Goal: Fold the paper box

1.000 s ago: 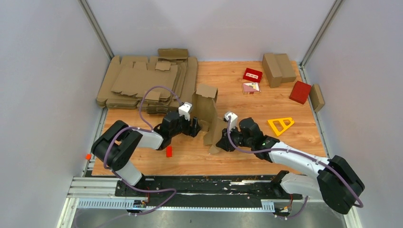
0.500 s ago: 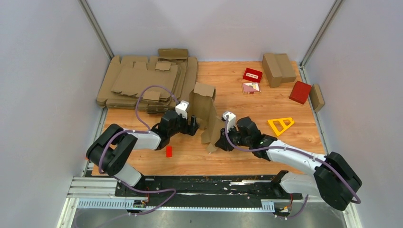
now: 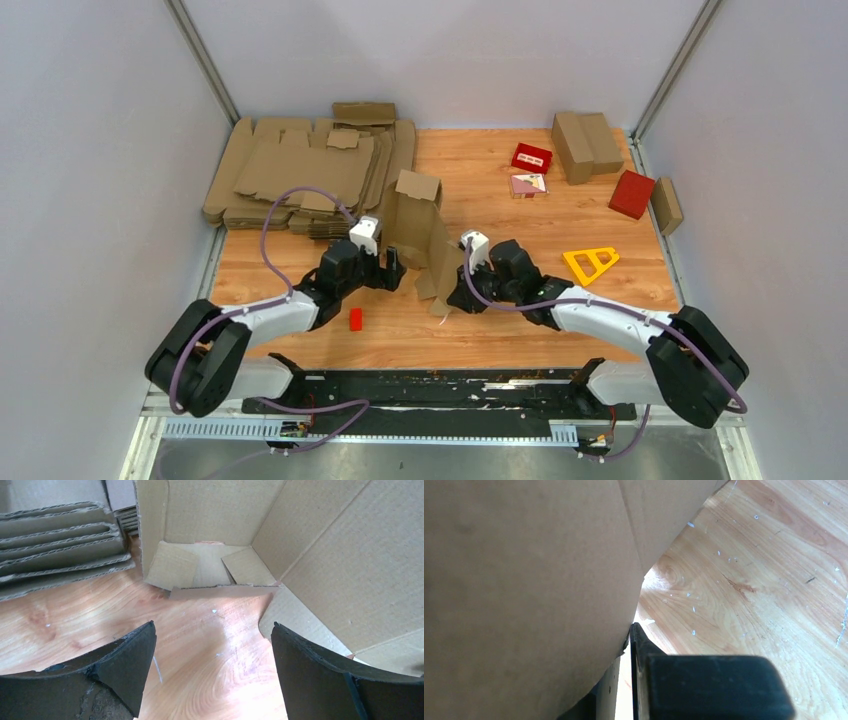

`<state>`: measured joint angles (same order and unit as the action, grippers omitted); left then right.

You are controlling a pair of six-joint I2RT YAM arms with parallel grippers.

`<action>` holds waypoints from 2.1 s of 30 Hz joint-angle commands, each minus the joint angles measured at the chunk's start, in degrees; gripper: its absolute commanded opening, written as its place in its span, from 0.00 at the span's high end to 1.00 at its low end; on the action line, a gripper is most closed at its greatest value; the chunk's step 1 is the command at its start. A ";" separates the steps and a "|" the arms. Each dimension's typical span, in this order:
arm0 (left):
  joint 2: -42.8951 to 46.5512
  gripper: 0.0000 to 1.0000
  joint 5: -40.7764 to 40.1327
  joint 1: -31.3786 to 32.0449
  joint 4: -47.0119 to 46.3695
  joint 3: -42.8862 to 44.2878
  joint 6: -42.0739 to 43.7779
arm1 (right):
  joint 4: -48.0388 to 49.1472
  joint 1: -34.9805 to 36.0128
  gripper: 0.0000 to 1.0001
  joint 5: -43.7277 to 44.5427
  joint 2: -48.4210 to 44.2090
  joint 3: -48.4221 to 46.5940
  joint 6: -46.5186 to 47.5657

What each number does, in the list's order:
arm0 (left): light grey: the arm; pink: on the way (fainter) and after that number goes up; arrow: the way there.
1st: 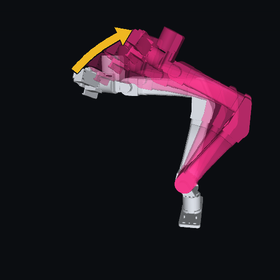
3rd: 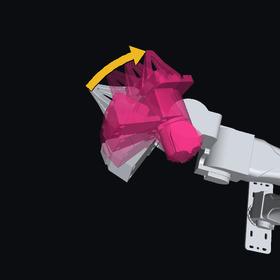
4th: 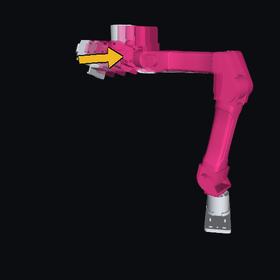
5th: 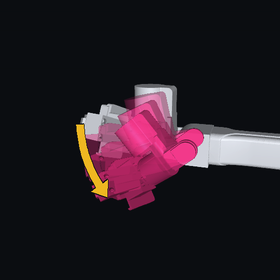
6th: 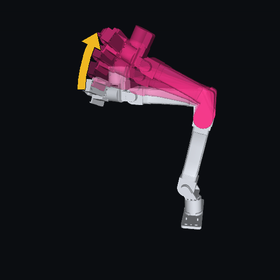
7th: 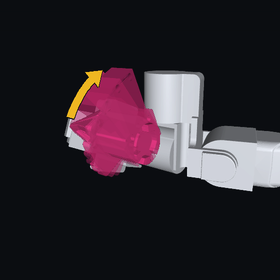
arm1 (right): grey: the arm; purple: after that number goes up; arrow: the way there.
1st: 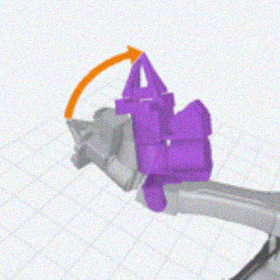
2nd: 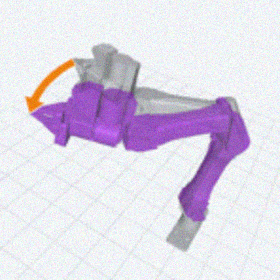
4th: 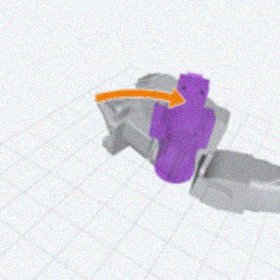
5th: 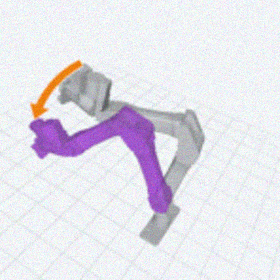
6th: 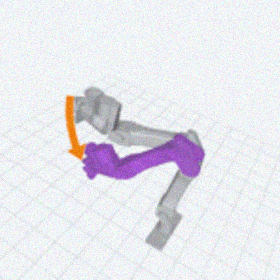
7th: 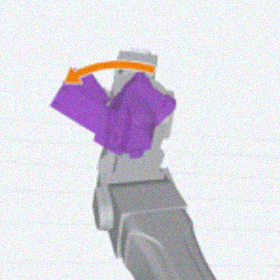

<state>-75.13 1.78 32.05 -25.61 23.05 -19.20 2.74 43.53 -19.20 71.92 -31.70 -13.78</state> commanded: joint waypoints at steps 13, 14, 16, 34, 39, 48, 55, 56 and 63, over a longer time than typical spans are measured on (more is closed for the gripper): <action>1.92 0.62 6.43 -2.87 -2.86 -2.22 -2.12 | -4.93 2.20 0.87 2.82 2.75 -7.56 2.52; 0.90 0.66 8.21 -2.87 -4.08 -2.15 -1.80 | -4.94 2.18 0.87 2.74 2.97 -7.58 2.62; -1.16 0.71 10.82 -2.87 -6.48 -1.70 -1.84 | -4.45 2.18 0.87 2.36 3.58 -7.58 2.79; -16.00 0.76 13.20 -3.53 -25.85 1.04 -9.30 | -0.18 4.05 0.86 -2.83 8.87 -10.79 1.57; -17.51 0.76 13.23 -3.92 -28.70 1.08 -10.80 | -3.75 5.15 0.65 0.09 7.77 -12.29 0.97; -17.98 0.76 12.35 -3.93 -28.86 0.86 -11.28 | -4.58 4.99 0.30 5.84 2.26 -8.97 2.10; -18.11 0.75 11.69 -4.17 -28.80 1.12 -11.03 | -5.53 5.00 0.07 6.74 -0.56 -9.37 2.78; -18.11 0.75 11.59 -4.25 -28.80 1.20 -11.01 | -5.71 4.99 0.04 7.20 -1.56 -9.34 3.08; -18.64 0.75 11.75 -4.71 -28.97 1.65 -11.38 | -9.29 4.99 0.00 7.33 -5.27 -12.19 5.35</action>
<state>-93.23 14.28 27.92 -51.75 23.20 -30.02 -4.93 48.36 -12.40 69.47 -41.39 -10.33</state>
